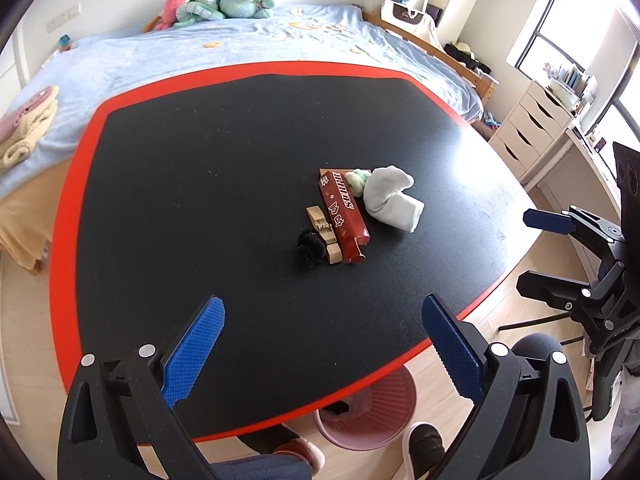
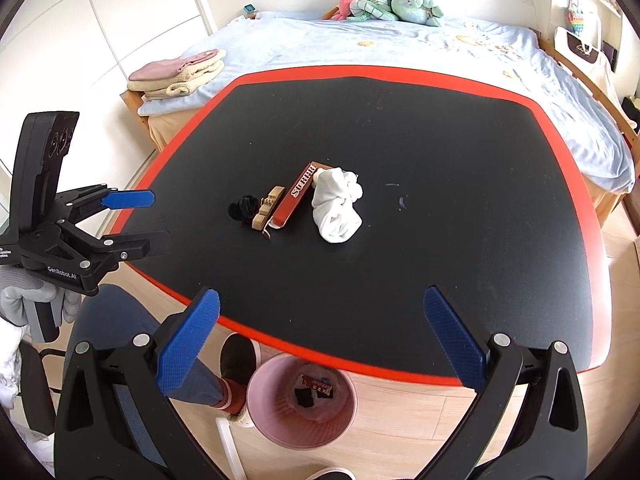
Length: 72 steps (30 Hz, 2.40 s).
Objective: Collect trash
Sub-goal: 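Reach both grippers back to the pile, right toward the white sock, then grasp the black object with the left gripper while the right gripper grasps the white sock, then carry the black object and white sock over the wastebasket and release both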
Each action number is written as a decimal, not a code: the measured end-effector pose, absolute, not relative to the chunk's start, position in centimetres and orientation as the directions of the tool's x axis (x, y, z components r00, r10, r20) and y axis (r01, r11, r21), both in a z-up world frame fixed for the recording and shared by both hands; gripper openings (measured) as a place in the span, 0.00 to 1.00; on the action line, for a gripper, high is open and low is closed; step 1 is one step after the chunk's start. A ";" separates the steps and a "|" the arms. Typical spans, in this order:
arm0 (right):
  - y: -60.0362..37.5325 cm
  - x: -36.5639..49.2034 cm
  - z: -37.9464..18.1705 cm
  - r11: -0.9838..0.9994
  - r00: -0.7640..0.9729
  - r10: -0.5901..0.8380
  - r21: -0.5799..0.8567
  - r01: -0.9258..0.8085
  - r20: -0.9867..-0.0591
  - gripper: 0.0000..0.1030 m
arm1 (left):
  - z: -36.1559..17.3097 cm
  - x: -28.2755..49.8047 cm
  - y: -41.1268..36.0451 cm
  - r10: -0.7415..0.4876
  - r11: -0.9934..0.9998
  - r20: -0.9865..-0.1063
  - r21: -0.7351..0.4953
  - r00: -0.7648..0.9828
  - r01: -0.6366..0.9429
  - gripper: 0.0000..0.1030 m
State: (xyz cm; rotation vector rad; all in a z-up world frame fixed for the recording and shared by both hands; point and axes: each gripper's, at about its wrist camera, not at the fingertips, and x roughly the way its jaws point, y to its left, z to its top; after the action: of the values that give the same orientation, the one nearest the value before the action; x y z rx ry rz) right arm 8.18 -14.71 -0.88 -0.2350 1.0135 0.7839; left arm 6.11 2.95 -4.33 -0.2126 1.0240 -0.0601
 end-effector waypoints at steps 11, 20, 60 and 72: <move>-11.7 13.9 -4.0 0.728 0.261 0.436 0.168 -0.664 -0.861 0.97 | -7.4 10.4 4.0 -0.188 0.971 -0.859 -0.235 0.477 -0.041 0.92; -10.0 15.5 -5.9 0.701 0.214 0.451 0.195 -0.687 -0.867 0.91 | -9.3 11.6 4.3 -0.197 0.971 -0.873 -0.238 0.447 -0.037 0.78; -11.5 9.9 -1.9 0.674 0.265 0.504 0.183 -0.715 -0.822 0.13 | -4.5 6.7 2.3 -0.151 0.984 -0.825 -0.180 0.545 0.000 0.13; -15.3 2.8 1.2 0.656 0.316 0.530 0.145 -0.741 -0.787 0.13 | -2.0 1.5 -0.4 -0.169 0.984 -0.789 -0.173 0.591 0.049 0.13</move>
State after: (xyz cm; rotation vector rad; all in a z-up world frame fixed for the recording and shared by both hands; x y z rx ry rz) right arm 2.75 -15.33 1.15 -0.2619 0.9218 0.8494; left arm 1.48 -0.38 -1.96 -0.1384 0.9303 -0.1273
